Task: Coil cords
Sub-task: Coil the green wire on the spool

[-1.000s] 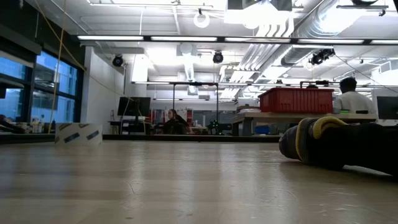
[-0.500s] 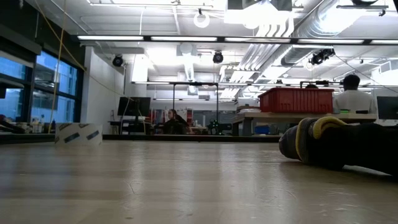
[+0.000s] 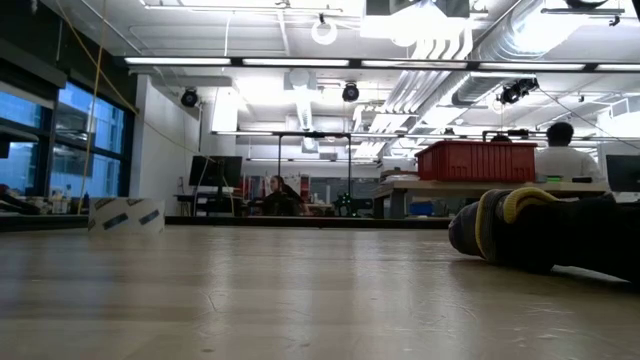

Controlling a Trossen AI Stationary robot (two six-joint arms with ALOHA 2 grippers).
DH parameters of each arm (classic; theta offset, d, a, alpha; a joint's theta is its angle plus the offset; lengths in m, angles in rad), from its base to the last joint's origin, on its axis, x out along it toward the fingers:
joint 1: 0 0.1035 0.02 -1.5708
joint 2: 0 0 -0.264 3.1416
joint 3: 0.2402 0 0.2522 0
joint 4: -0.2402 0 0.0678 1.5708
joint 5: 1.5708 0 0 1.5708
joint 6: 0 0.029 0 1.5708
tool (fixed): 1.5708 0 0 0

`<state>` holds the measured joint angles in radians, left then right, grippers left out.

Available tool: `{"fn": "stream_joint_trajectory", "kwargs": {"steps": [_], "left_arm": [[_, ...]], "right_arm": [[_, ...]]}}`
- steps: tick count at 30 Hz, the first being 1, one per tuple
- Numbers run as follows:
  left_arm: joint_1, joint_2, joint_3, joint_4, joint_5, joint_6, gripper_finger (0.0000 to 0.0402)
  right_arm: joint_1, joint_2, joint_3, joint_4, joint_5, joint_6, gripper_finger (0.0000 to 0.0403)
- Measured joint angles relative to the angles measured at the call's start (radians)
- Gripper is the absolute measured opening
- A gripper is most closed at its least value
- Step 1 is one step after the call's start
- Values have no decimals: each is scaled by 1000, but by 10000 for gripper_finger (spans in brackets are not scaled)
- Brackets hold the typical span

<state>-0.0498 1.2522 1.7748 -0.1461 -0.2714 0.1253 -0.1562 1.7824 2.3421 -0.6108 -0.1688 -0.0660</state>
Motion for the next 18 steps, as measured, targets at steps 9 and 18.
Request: {"fn": "stream_joint_trajectory", "kwargs": {"steps": [9, 18], "left_arm": [[0, 0, 0, 10, 0, -3, 7], [-5, 0, 0, 8, -1, -19, 7]], "right_arm": [[0, 0, 0, -32, -5, -57, 118], [0, -21, 0, -45, 20, -133, 117]]}}
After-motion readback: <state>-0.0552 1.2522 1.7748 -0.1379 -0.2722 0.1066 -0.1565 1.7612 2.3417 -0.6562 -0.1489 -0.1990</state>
